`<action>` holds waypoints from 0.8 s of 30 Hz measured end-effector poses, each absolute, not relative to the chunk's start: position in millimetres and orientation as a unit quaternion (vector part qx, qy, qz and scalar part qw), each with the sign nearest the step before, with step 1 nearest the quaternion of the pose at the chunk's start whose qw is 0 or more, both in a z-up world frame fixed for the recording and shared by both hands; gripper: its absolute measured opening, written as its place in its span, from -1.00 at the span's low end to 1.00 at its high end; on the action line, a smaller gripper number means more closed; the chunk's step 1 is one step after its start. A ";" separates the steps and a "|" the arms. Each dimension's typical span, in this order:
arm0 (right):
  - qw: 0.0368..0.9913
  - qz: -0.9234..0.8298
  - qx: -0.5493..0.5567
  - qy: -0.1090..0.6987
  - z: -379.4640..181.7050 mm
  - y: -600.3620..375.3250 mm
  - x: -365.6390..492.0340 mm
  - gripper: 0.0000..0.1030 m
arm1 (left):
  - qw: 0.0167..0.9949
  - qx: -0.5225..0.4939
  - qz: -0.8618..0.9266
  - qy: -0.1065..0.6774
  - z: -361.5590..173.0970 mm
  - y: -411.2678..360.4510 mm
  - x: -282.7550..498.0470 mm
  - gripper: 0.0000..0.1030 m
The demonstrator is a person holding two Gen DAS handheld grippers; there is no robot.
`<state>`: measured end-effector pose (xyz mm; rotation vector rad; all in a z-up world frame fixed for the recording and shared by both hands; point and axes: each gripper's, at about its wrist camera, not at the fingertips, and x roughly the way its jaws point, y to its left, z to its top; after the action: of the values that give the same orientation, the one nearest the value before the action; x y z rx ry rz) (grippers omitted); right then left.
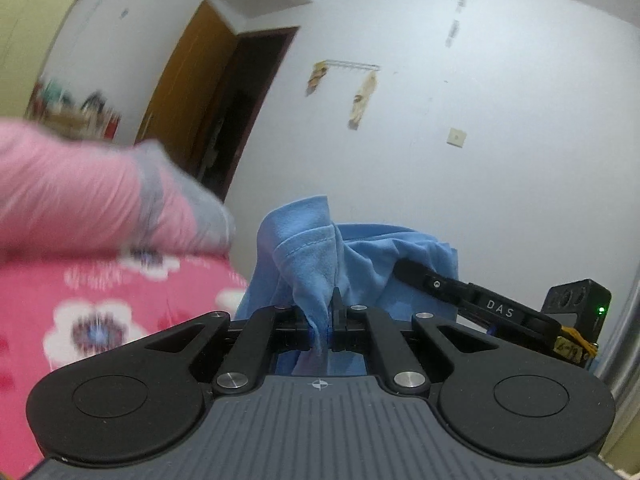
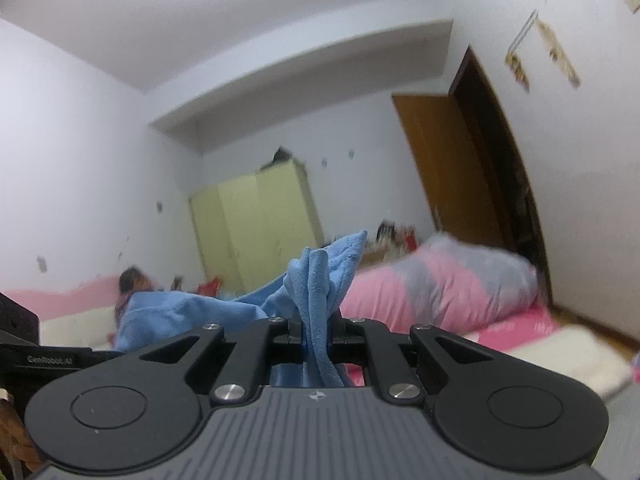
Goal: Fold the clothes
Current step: 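Hold the lifted T-shirt up with both tools closed, then lower the T-shirt onto the bedspread and open both tools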
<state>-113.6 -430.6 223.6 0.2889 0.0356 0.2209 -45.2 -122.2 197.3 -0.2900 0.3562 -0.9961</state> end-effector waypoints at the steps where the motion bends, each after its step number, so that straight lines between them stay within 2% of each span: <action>1: 0.983 0.114 0.143 0.032 219.0 -423.7 -112.6 -0.85 | 0.851 -0.151 -0.469 0.180 187.3 -115.3 -44.1 -0.93; 8: 0.957 0.182 0.142 0.175 158.2 -369.1 -37.3 -0.85 | 0.853 -0.245 -0.378 0.261 97.1 -47.3 -5.4 -0.93; 16: 0.887 0.237 0.154 0.364 15.4 -277.1 122.3 -0.81 | 0.840 -0.321 -0.221 0.379 -16.0 33.9 74.0 -0.93; 19: 0.864 0.227 0.161 0.421 -21.8 -263.7 150.6 -0.79 | 0.819 -0.351 -0.197 0.409 -43.7 48.9 92.1 -0.93; 20: 0.856 0.224 0.163 0.437 -29.4 -263.0 154.4 -0.75 | 0.814 -0.355 -0.198 0.415 -48.0 50.4 96.2 -0.93; 22: 0.857 0.213 0.166 0.439 -30.4 -273.5 147.9 -0.52 | 0.808 -0.353 -0.204 0.424 -51.8 48.9 102.8 -0.91; 23: 0.860 0.208 0.167 0.435 -29.4 -280.6 143.2 -0.28 | 0.805 -0.353 -0.205 0.429 -53.2 48.2 106.0 -0.90; 24: 0.865 0.201 0.168 0.428 -25.5 -289.5 136.8 -0.12 | 0.801 -0.357 -0.205 0.435 -54.8 48.3 108.3 -0.79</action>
<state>136.8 -289.5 -25.5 0.3516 0.8958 0.4204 108.3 48.3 -54.8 -0.7648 0.9317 -0.4395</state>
